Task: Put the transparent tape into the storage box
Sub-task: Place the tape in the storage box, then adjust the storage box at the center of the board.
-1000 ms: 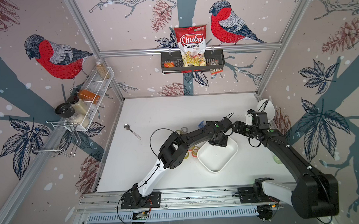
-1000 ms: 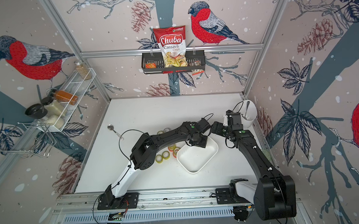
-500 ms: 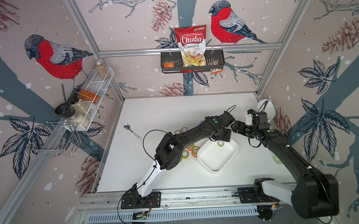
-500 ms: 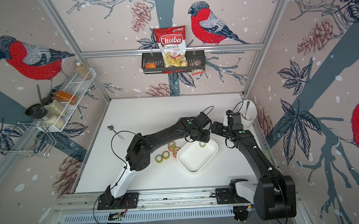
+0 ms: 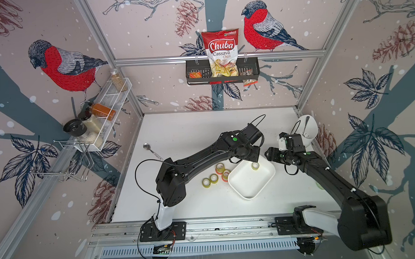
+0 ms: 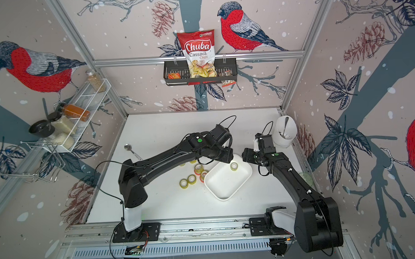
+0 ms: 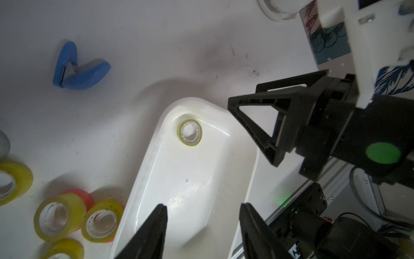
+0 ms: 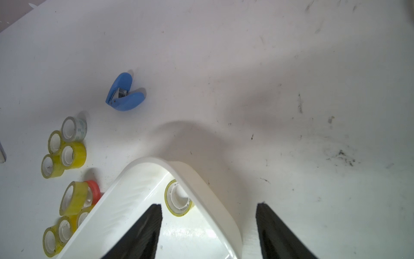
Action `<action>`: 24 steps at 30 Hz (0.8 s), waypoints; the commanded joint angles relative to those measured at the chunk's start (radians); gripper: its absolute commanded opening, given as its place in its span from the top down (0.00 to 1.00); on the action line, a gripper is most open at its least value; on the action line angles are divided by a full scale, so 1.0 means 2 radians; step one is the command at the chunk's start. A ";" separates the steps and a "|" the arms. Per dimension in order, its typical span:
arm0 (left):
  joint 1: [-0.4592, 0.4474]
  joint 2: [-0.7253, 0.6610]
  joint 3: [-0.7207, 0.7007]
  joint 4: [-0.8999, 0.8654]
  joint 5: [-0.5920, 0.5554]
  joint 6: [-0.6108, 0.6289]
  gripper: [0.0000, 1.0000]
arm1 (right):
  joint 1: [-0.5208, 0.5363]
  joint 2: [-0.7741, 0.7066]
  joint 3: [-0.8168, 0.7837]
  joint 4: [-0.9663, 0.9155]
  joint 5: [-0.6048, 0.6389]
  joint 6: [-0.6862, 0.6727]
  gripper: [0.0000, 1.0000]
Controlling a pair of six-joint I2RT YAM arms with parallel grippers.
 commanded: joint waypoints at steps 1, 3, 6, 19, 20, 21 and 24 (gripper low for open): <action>0.020 -0.045 -0.071 0.043 0.004 0.013 0.44 | 0.002 0.001 -0.009 0.001 -0.013 -0.012 0.31; 0.034 -0.072 -0.117 0.064 0.011 0.015 0.45 | 0.002 0.005 -0.015 0.008 -0.018 -0.014 0.36; 0.049 -0.116 -0.179 0.099 0.005 0.035 0.45 | -0.001 0.019 -0.016 0.015 -0.027 -0.021 0.41; 0.089 -0.184 -0.251 0.114 -0.023 0.075 0.45 | 0.001 0.087 0.001 0.031 -0.053 -0.052 0.55; 0.091 -0.186 -0.254 0.116 -0.022 0.073 0.45 | 0.001 0.090 0.002 0.032 -0.052 -0.054 0.57; 0.093 -0.188 -0.257 0.117 -0.021 0.073 0.45 | 0.001 0.092 0.003 0.033 -0.052 -0.057 0.58; 0.094 -0.192 -0.263 0.119 -0.022 0.071 0.45 | 0.002 0.094 0.004 0.036 -0.050 -0.060 0.61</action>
